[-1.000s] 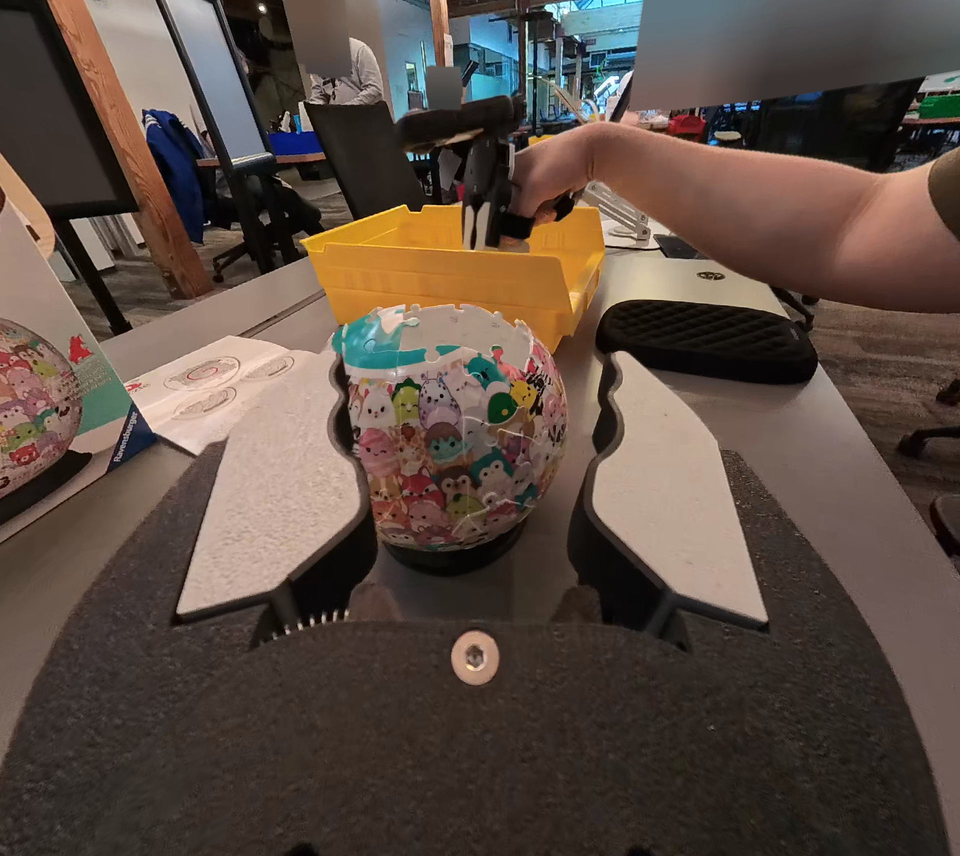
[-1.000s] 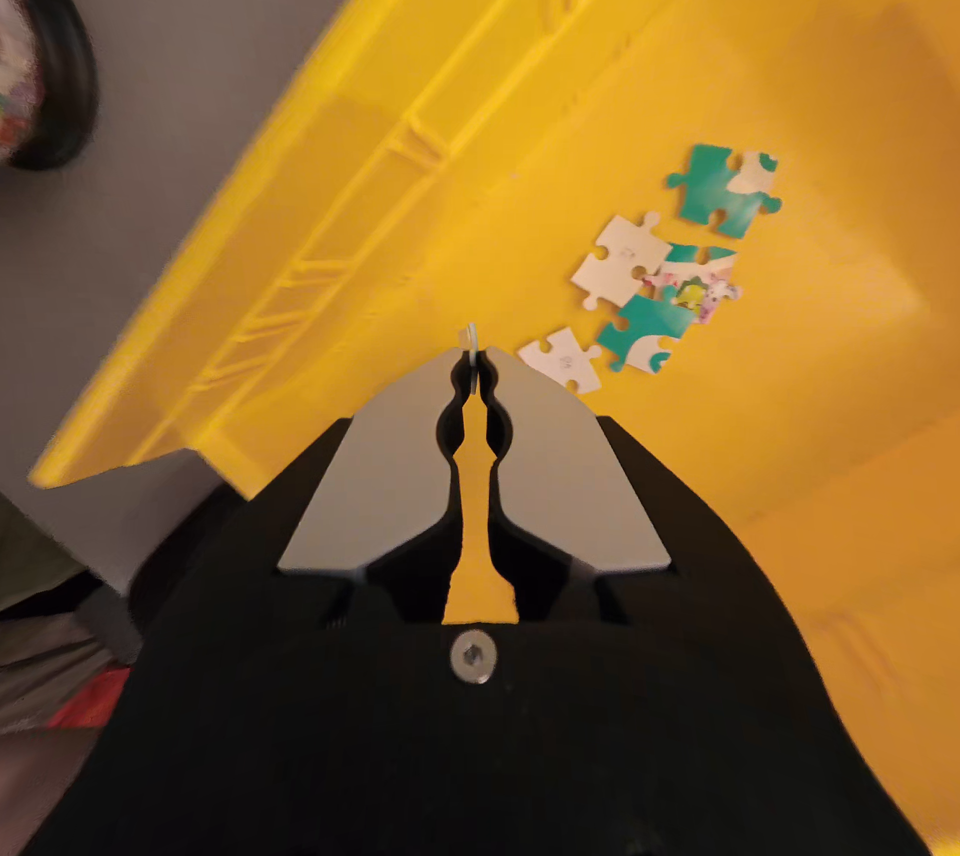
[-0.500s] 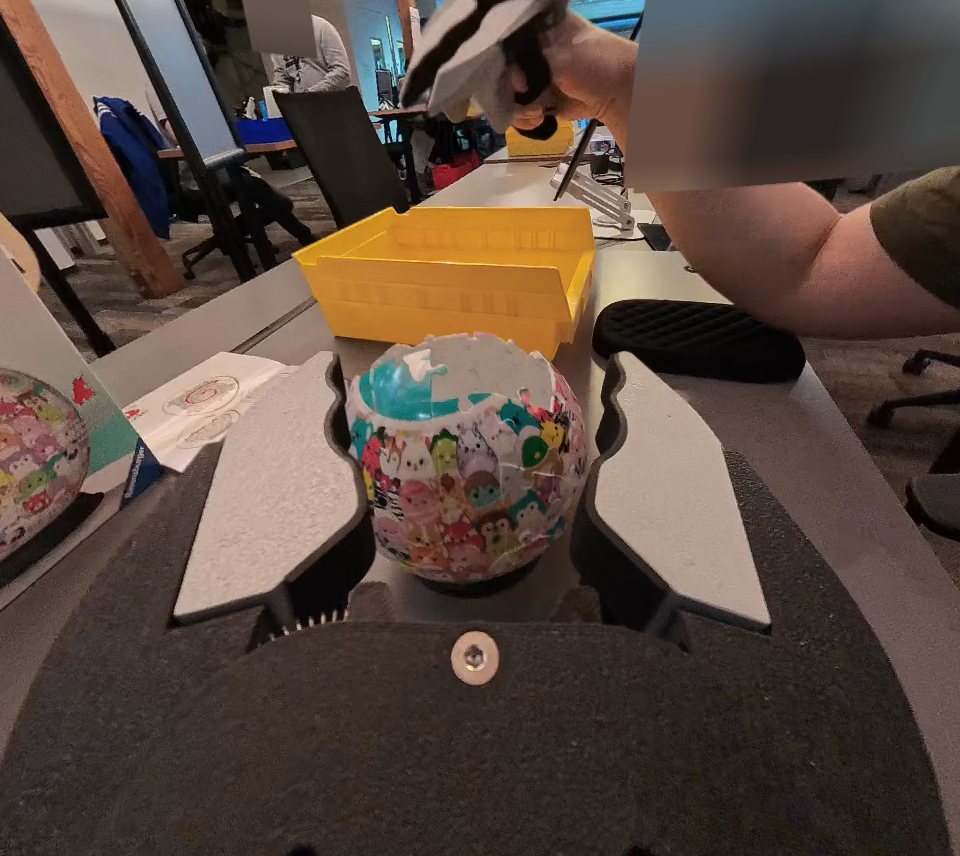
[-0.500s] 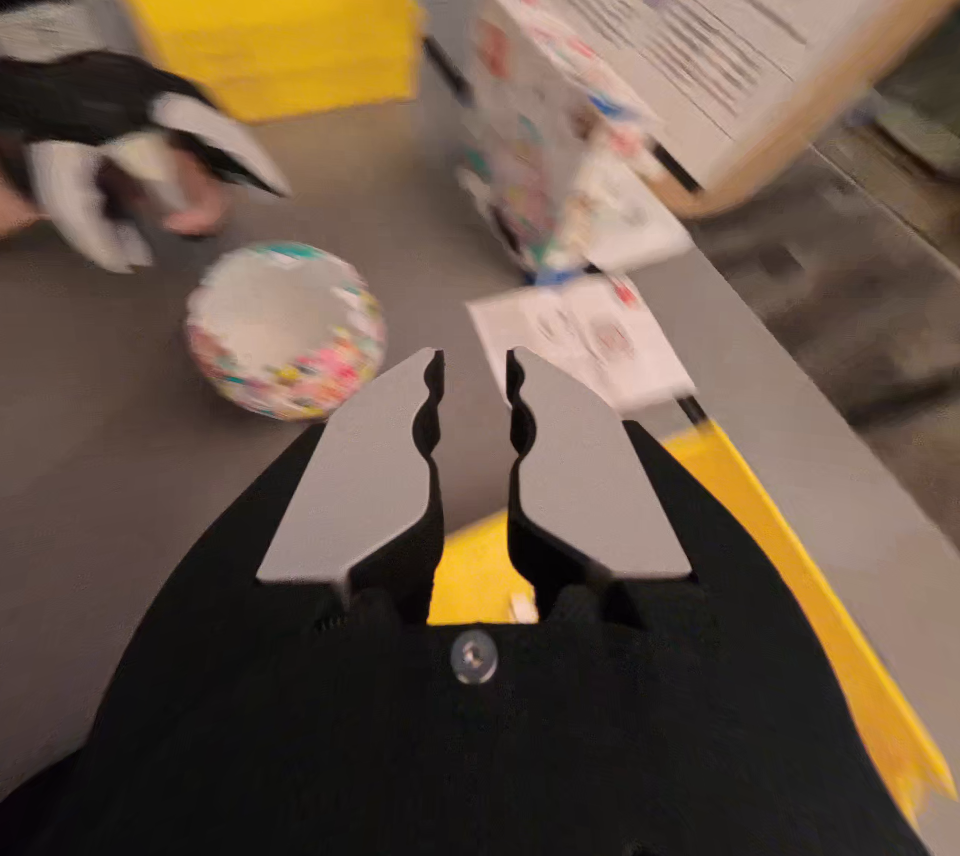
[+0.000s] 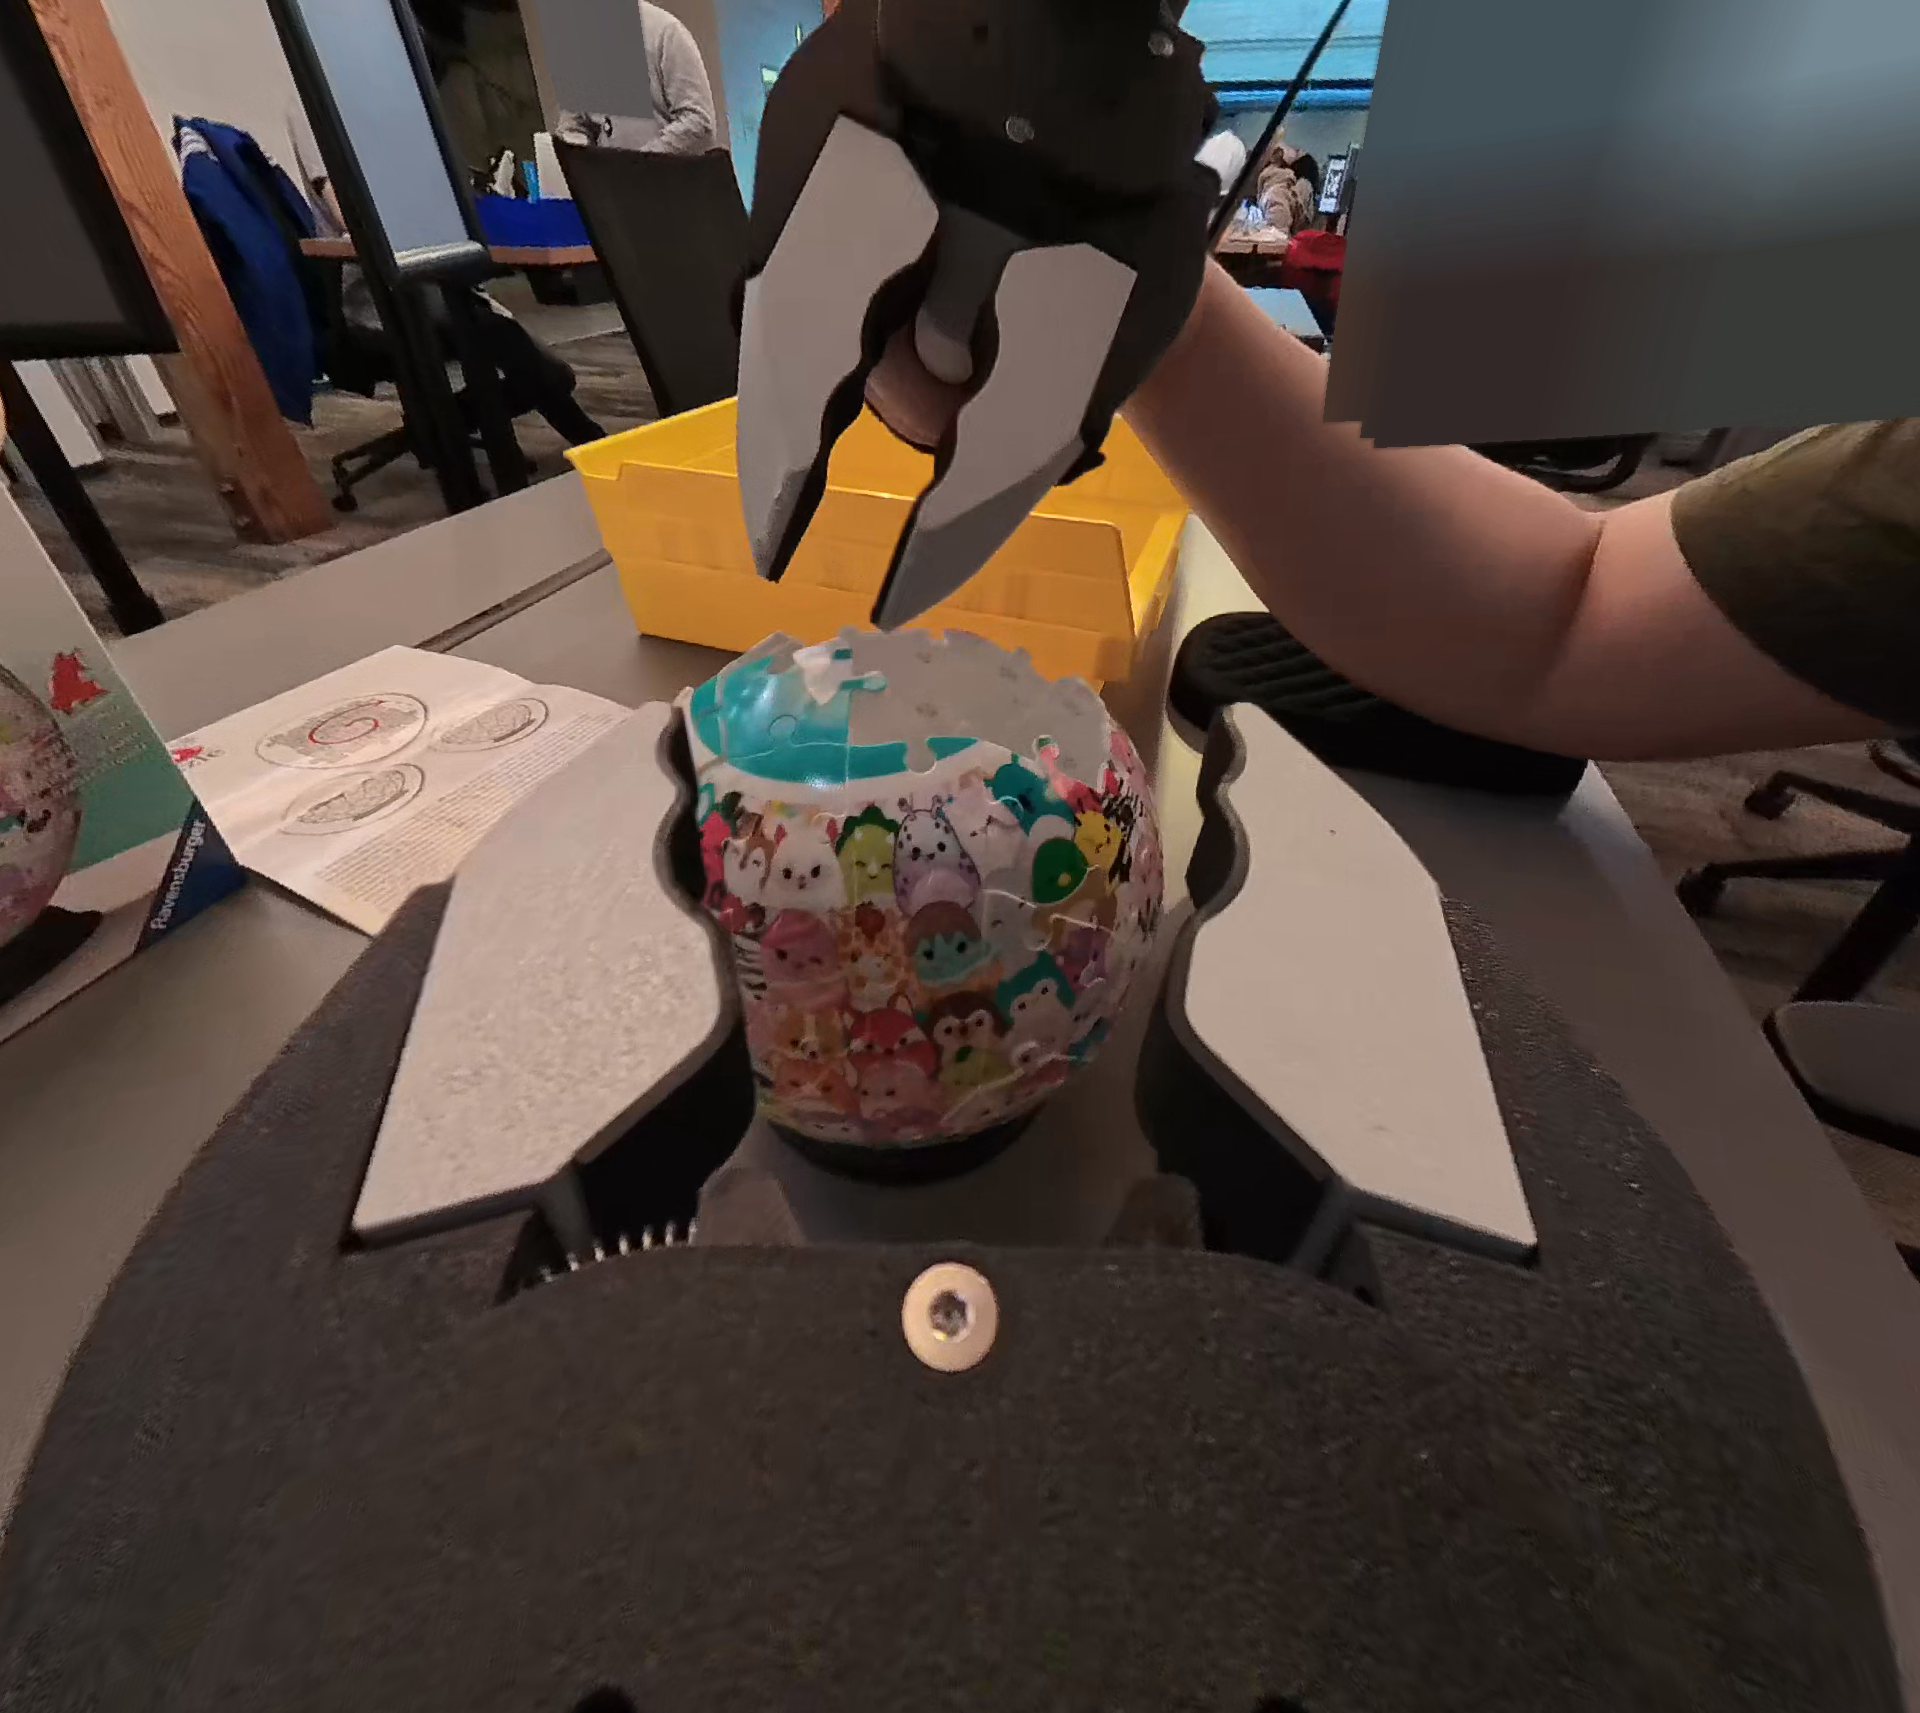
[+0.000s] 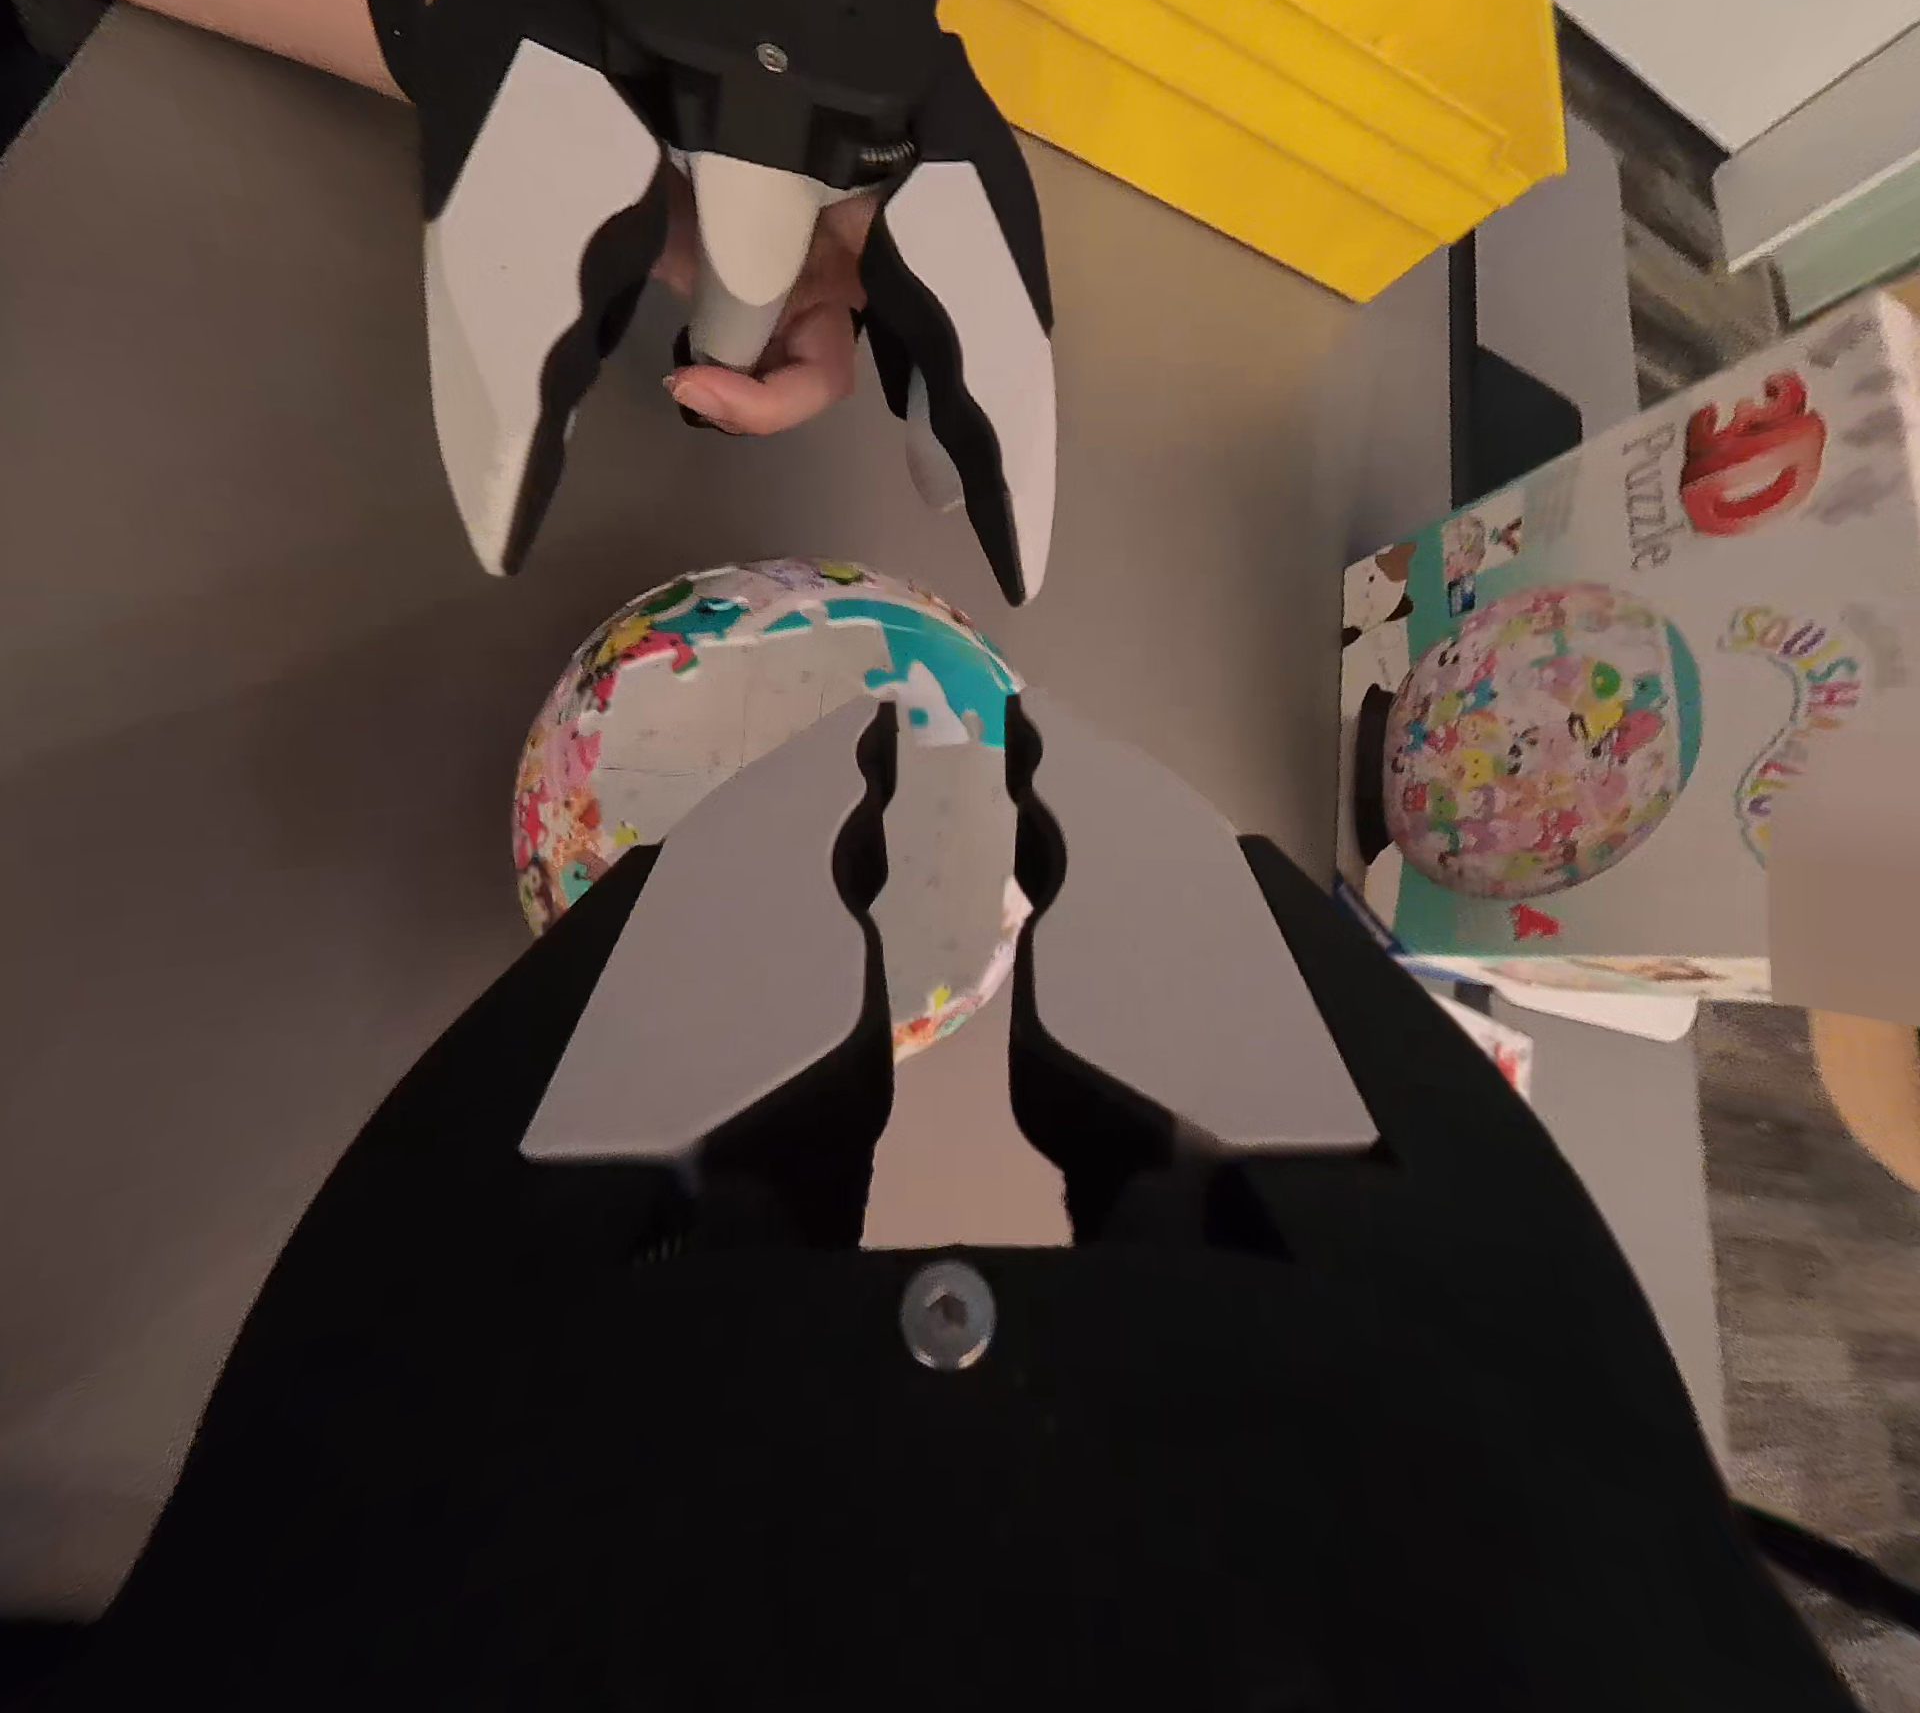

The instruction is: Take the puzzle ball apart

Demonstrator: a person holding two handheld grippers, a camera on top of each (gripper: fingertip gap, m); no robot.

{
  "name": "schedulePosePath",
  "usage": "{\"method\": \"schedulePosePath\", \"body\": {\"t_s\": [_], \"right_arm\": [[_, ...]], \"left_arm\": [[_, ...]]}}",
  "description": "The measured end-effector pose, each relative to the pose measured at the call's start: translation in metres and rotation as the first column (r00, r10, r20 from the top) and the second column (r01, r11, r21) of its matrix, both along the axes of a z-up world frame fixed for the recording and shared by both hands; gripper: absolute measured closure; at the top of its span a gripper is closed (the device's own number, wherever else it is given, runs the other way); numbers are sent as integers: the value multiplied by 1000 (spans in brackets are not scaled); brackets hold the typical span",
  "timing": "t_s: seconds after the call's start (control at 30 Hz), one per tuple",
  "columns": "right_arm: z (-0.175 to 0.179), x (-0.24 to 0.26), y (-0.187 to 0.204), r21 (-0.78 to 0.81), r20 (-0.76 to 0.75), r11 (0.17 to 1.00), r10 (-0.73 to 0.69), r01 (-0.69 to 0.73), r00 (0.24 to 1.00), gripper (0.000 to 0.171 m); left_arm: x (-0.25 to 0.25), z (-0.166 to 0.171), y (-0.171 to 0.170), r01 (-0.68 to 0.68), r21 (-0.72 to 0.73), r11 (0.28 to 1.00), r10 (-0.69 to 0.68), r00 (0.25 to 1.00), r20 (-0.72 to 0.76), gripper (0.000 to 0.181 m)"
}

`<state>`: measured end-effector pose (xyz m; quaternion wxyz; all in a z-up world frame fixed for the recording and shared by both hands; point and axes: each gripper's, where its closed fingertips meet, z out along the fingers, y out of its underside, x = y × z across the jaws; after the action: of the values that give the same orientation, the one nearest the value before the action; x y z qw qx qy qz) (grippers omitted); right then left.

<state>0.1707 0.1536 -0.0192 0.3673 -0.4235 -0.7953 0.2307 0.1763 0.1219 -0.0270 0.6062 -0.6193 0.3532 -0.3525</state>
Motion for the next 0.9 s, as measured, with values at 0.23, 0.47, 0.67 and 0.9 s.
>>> {"method": "schedulePosePath", "body": {"t_s": [0.23,0.47,0.67,0.9], "right_arm": [[-11,-8,-7,210,40,978,5,-14,999,148],[-21,-9,-1,393,65,919,-29,1,998,153],[-18,-14,-3,502,29,865,7,-21,1000,159],[-17,-12,1,522,37,853,7,-25,999,160]], "left_arm": [[2,5,-6,-17,48,999,16,1000,8,106],[0,-6,-5,3,10,1000,-3,1000,-22,111],[-4,-17,-5,2,135,991,24,981,-191,117],[-3,-23,-1,0,208,978,65,950,-305,115]]}}
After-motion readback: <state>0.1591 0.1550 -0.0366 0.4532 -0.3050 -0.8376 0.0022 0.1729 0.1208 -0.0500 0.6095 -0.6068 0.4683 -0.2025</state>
